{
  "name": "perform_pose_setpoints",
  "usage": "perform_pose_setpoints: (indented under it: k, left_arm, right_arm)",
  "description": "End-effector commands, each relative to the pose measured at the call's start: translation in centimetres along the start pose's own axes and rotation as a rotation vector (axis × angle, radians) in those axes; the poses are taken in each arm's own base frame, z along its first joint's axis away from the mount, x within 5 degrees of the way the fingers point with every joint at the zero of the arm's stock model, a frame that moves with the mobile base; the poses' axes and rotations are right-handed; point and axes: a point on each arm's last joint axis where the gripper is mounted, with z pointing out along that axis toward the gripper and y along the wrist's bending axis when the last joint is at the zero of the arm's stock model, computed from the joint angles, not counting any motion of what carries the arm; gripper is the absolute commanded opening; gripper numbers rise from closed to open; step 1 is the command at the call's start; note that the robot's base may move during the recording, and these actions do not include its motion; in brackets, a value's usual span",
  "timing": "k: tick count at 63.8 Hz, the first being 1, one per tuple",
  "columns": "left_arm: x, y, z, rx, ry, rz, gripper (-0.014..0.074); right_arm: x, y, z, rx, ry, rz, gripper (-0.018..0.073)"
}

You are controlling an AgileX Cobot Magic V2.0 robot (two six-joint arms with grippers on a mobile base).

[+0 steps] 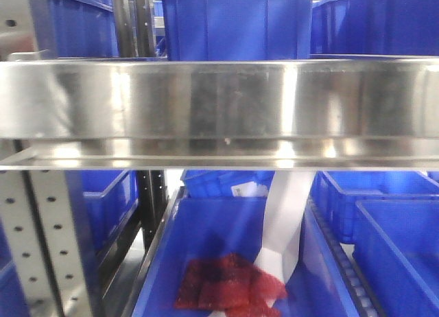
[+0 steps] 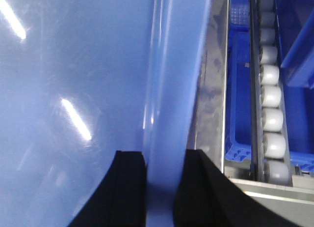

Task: Grab blue tray and place on right shelf
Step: 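Position the base in front of the steel shelf holding the tray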

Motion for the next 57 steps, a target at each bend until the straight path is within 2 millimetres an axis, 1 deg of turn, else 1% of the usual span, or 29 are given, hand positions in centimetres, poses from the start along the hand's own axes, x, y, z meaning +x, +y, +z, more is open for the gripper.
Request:
perform_pose_setpoints:
  k: [1,57]
  left_arm:
    - [1.05,-1.9,-2.15,0.141,0.05,-0.007,-0.0048]
    - [1.05,-1.9,-2.15,0.141,0.05,-0.007,-0.0048]
  right_arm:
    - [0.33,0.98,-1.25,-0.101,0.017,0.0,0.0057]
    - [0.33,0.98,-1.25,-0.101,0.017,0.0,0.0057]
